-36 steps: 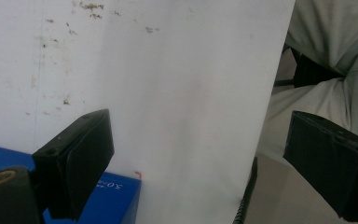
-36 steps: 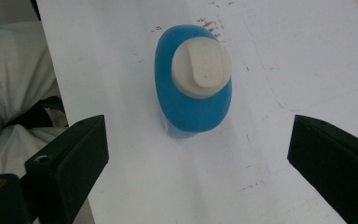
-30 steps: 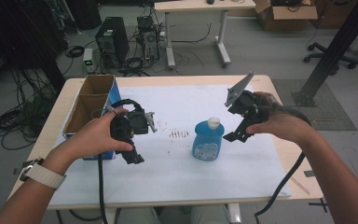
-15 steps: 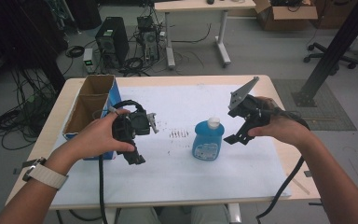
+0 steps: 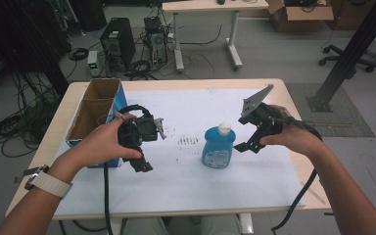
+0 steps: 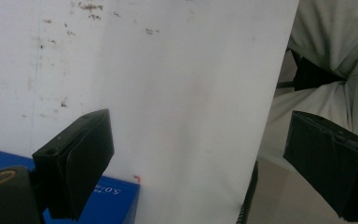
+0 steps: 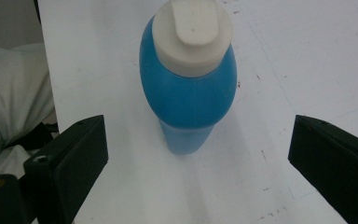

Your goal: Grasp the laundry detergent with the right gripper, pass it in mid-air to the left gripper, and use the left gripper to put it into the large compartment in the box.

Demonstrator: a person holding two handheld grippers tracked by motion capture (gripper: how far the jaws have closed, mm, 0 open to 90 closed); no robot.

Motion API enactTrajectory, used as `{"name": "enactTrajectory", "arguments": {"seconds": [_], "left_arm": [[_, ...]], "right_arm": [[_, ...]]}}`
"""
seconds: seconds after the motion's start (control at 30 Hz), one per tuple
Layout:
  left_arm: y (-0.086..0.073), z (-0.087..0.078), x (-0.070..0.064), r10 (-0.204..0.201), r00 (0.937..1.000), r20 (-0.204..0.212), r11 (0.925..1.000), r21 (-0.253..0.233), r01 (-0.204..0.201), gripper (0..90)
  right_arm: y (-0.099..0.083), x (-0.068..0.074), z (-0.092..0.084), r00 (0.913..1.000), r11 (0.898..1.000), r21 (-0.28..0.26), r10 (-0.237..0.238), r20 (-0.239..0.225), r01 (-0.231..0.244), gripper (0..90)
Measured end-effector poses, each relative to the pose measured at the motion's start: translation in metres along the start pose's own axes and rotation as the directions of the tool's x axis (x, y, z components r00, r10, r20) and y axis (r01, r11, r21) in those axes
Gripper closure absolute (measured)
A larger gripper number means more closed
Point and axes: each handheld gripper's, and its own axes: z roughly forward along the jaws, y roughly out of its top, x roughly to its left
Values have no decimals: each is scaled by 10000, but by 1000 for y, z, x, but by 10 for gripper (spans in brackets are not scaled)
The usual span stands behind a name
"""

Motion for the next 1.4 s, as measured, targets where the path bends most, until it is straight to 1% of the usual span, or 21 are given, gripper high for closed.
{"name": "enactTrajectory", "arguments": {"seconds": [0.2,0.4,0.5,0.53,0.63,0.67,0.77,0.8,1.03,1.2,1.27,1.4], "left_arm": [[1,1,0,-16,10000,3,10000,25,16,86],[2,2,1,-28,10000,33,10000,25,28,86],[2,3,1,-42,10000,48,10000,27,42,86],[3,4,1,-46,10000,62,10000,57,45,86],[2,5,1,-66,10000,71,10000,51,66,85],[2,6,1,-164,9998,74,9999,-36,165,85],[1,6,1,-119,9999,75,9999,-19,120,85],[1,7,0,-182,9998,84,9998,-50,182,85],[0,8,1,-185,9998,88,9998,8,185,85],[-1,9,1,-275,9996,95,9996,-29,275,85],[-1,8,1,-207,9997,85,9998,30,207,85],[-1,8,1,-228,9997,88,9997,38,228,86]], "right_arm": [[-9,-2,4,9999,9999,-144,84,-116,-86,47],[-17,-5,7,9996,9989,-413,219,-154,-225,47],[-19,-5,9,9997,9987,-462,199,-163,-206,47],[-20,-5,10,9996,9981,-582,177,-197,-188,47],[-23,-5,13,9996,9974,-689,200,-207,-214,47],[-23,-6,14,9995,9972,-714,206,-219,-221,47],[-26,-6,17,9994,9970,-741,225,-260,-244,46],[-29,-7,21,9992,9960,-840,280,-296,-304,46],[-36,-8,30,9982,9934,-1055,398,-451,-444,46],[-40,-9,34,9974,9888,-1387,472,-535,-543,46],[-42,-9,36,9971,9850,-1620,508,-561,-593,47],[-44,-8,39,9968,9833,-1706,542,-584,-635,47]]}}
